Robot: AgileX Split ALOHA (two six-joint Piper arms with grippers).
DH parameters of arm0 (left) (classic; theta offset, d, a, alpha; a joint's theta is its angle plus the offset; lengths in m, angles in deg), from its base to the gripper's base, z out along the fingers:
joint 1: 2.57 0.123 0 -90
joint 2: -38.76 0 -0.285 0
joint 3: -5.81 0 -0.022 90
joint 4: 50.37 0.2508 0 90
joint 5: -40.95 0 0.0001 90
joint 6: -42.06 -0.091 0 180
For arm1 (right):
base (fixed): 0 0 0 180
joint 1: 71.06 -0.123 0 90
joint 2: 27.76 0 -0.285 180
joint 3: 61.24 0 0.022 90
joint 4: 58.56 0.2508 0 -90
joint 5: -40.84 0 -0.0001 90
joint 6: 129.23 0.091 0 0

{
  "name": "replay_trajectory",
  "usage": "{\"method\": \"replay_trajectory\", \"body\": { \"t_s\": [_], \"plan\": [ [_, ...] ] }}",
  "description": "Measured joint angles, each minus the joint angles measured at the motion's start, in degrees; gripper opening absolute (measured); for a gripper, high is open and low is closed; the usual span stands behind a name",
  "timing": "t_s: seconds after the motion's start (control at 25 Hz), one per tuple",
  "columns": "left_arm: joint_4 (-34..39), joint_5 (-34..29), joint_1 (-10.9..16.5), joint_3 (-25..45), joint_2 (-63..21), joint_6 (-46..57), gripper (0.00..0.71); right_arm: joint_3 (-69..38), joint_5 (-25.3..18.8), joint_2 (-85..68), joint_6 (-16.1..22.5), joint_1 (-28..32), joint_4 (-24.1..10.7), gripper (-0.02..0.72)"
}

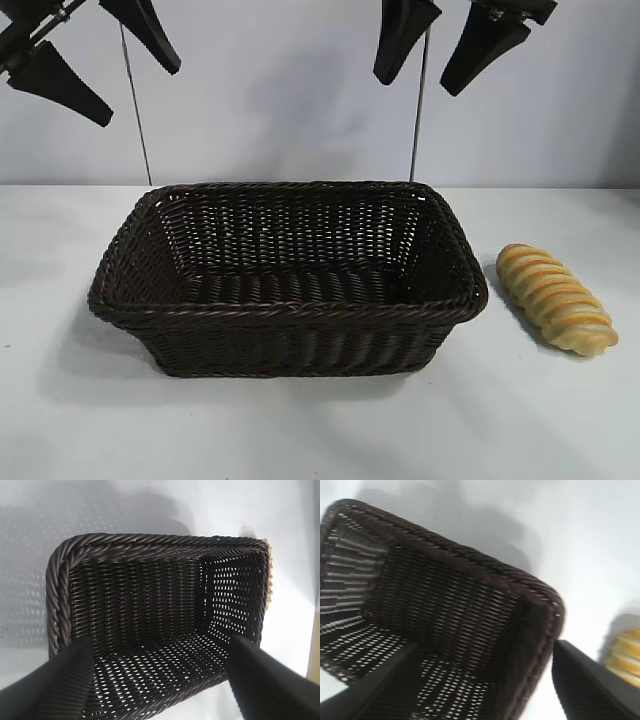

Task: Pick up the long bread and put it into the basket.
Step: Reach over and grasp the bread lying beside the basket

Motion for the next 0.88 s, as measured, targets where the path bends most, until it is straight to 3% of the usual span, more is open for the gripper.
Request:
{"method": "replay_trajectory", "body": {
  "t_s": [0.44,0.88],
  "plan": [
    [0.0,0.4,0.0,0.0,0.0,0.0,0.539,0.0,0.0,0.0,1.7,10.5,-1.6,0.529],
    [0.0,1.3,0.0,0.0,0.0,0.0,0.539,-0.7,0.1,0.0,1.7,11.0,-1.8,0.529]
  ]
}}
